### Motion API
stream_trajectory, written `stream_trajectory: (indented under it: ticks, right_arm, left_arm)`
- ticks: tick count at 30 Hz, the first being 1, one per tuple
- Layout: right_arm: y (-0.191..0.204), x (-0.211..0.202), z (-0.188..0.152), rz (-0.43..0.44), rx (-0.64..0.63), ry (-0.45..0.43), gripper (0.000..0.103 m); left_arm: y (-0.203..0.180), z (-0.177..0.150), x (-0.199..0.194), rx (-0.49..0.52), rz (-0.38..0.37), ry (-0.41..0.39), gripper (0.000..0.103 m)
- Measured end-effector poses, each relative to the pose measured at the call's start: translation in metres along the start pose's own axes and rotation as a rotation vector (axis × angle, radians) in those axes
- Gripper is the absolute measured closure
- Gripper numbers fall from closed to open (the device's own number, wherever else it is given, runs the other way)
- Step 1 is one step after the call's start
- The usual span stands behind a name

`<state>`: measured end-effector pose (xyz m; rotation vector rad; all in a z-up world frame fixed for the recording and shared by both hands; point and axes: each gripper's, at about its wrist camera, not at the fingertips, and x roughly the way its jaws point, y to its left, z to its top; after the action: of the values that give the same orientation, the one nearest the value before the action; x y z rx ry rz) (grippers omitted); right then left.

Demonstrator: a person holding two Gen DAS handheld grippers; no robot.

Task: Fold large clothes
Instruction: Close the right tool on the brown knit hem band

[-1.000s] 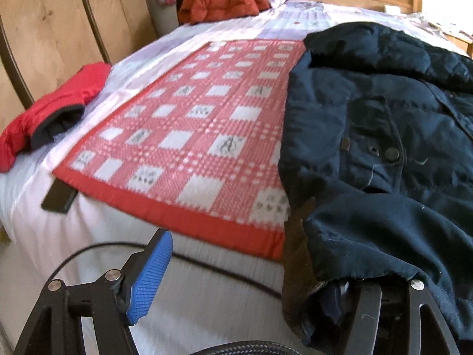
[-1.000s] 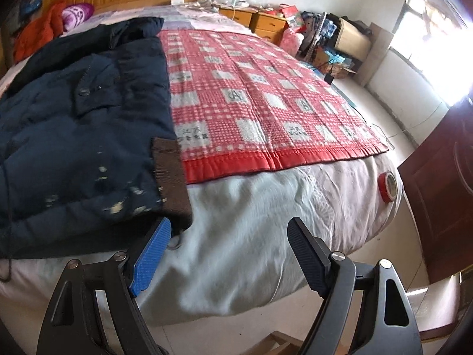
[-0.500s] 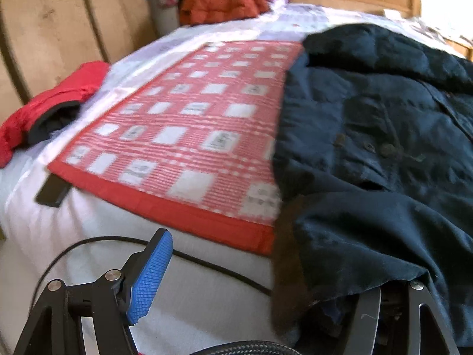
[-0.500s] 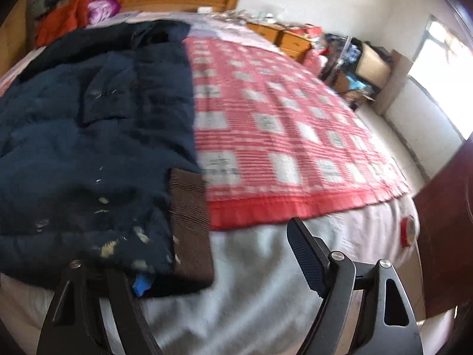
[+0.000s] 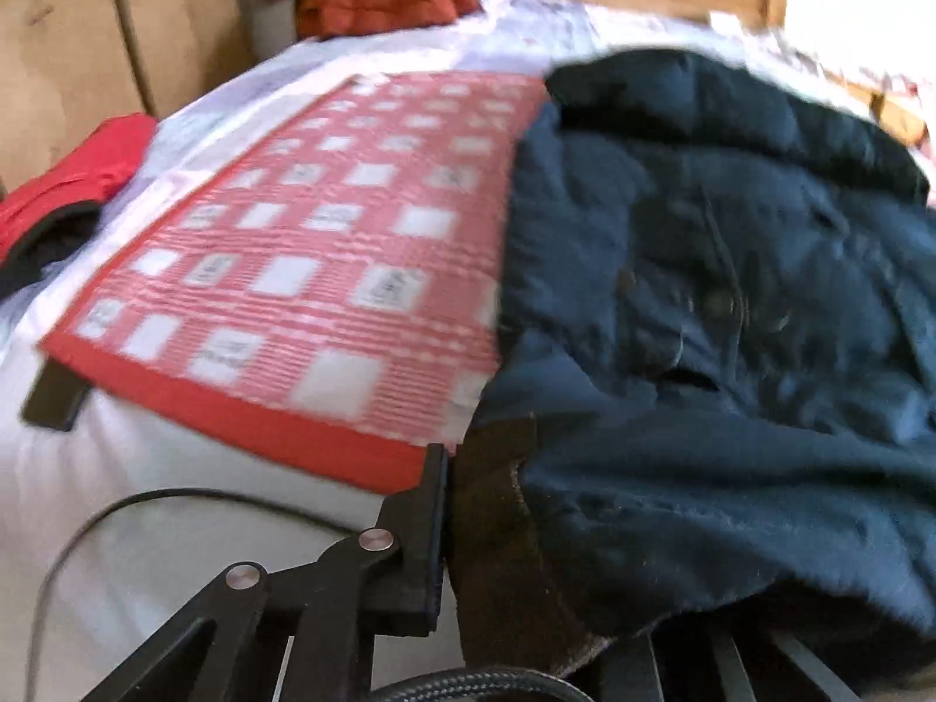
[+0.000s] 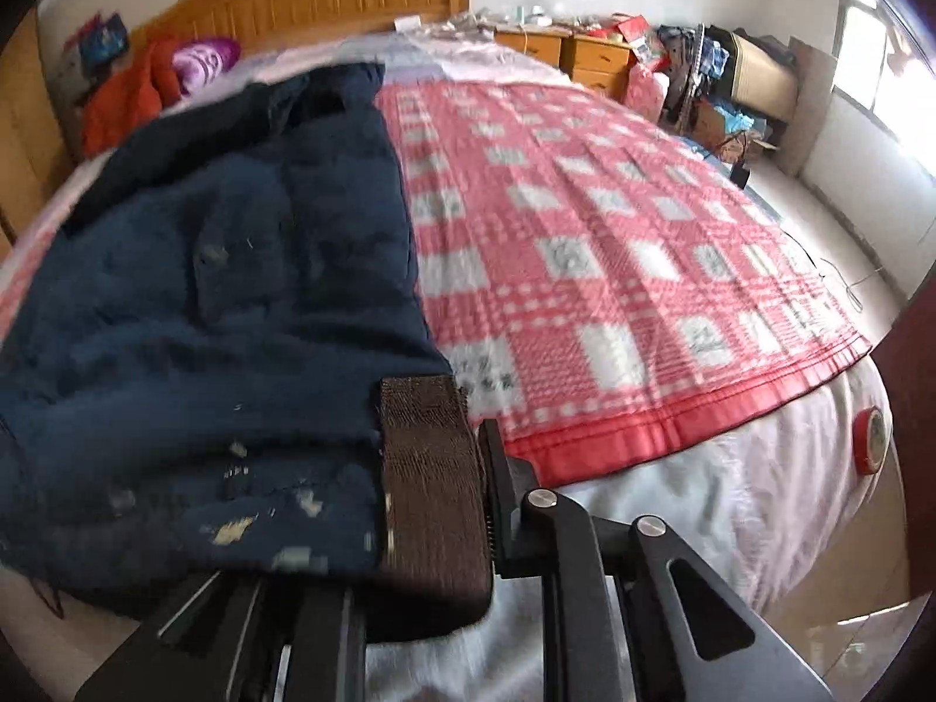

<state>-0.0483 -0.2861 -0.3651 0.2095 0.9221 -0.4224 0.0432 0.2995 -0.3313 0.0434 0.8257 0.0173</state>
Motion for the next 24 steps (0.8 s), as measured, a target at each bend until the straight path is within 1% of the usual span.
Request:
stream_trajectory:
  ticks: [2,4,5,7,8,9,11,14,15,18,19,21,24]
  right_arm:
    - [-0.001,-0.02,0.008,0.013,0.016,-0.035,0.089]
    - [-0.001,-0.041,0.018,0.024,0.034,-0.083,0.09]
    - [-0.001,-0.047,0.02,0.018,0.025,-0.091,0.09]
    - [-0.006,-0.046,0.023,0.024,0.035,-0.052,0.09]
    - [-0.007,-0.048,0.025,0.032,0.038,-0.038,0.09]
    - [-0.004,-0.057,0.029,0.04,0.02,-0.052,0.09]
    - [0.001,-0.079,0.039,0.042,-0.036,-0.082,0.09]
    - [-0.009,-0.095,0.042,0.056,-0.022,-0.057,0.09]
    - [-0.014,-0.101,0.044,0.061,-0.011,-0.041,0.09]
    - [-0.023,-0.12,0.049,0.076,0.007,-0.011,0.09]
    - [-0.025,-0.13,0.049,0.082,0.003,0.004,0.09]
    - [-0.024,-0.15,0.049,0.081,-0.036,0.028,0.09]
    - [-0.029,-0.177,0.047,0.082,-0.046,0.074,0.09]
  left_arm:
    - [-0.001,0.007,-0.029,0.025,-0.007,-0.049,0.087]
    - [-0.005,0.014,-0.045,0.058,-0.002,-0.089,0.087]
    - [-0.004,0.015,-0.045,0.065,0.001,-0.078,0.087]
    - [0.0,0.018,-0.041,0.041,-0.01,-0.029,0.087]
    - [0.0,0.023,-0.046,0.036,-0.019,-0.028,0.088]
    - [-0.003,0.028,-0.054,0.052,-0.019,-0.04,0.088]
    - [-0.01,0.034,-0.068,0.098,0.002,-0.05,0.088]
    - [-0.004,0.035,-0.082,0.089,0.008,0.016,0.088]
    - [-0.004,0.036,-0.086,0.096,0.012,0.029,0.088]
    - [-0.011,0.035,-0.112,0.141,0.031,0.071,0.088]
    - [-0.013,0.035,-0.119,0.157,0.032,0.084,0.088]
    - [-0.013,0.034,-0.134,0.157,0.035,0.126,0.088]
    - [-0.01,0.032,-0.155,0.178,0.034,0.173,0.088]
